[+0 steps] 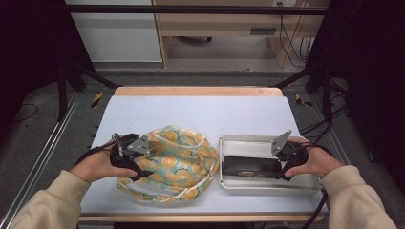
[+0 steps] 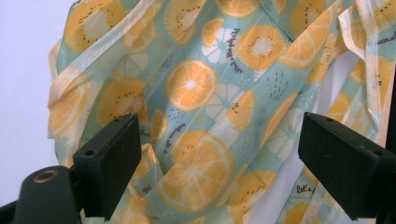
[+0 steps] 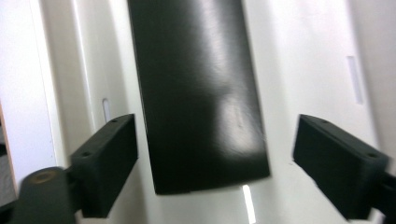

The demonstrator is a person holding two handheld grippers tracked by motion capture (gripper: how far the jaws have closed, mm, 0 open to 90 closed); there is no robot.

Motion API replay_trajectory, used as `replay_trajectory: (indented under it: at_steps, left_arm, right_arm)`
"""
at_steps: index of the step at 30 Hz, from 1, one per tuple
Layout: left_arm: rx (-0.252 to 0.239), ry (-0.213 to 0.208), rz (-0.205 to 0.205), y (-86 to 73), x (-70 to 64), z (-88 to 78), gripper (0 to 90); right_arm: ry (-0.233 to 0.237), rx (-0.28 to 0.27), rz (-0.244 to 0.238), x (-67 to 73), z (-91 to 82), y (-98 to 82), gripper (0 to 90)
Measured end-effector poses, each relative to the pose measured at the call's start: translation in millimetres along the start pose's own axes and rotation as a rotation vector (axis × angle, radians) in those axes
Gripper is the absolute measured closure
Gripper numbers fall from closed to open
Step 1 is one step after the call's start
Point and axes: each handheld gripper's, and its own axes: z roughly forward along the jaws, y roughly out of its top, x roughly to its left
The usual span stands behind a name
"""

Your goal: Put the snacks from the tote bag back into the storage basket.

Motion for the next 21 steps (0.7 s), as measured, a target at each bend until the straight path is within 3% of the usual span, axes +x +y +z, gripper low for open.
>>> replay_trajectory:
  at_steps: [10, 15, 21]
  left_arm:
    - [-0.012, 0.016, -0.006, -1.5, 0.2, -0.7, 12.7]
    - [-0.025, 0.03, -0.01, -1.8, 0.4, -4.0, 12.0]
    - [-0.049, 0.046, -0.046, -4.2, 1.4, -9.3, 11.3]
  right_arm:
    - [-0.14, -0.113, 0.04, 17.9, -27.4, 8.1, 6.7]
    - [-0.169, -0.16, 0.022, 30.3, -34.5, 16.4, 6.9]
    - [-0.24, -0.201, 0.087, 39.6, -39.7, 26.3, 9.3]
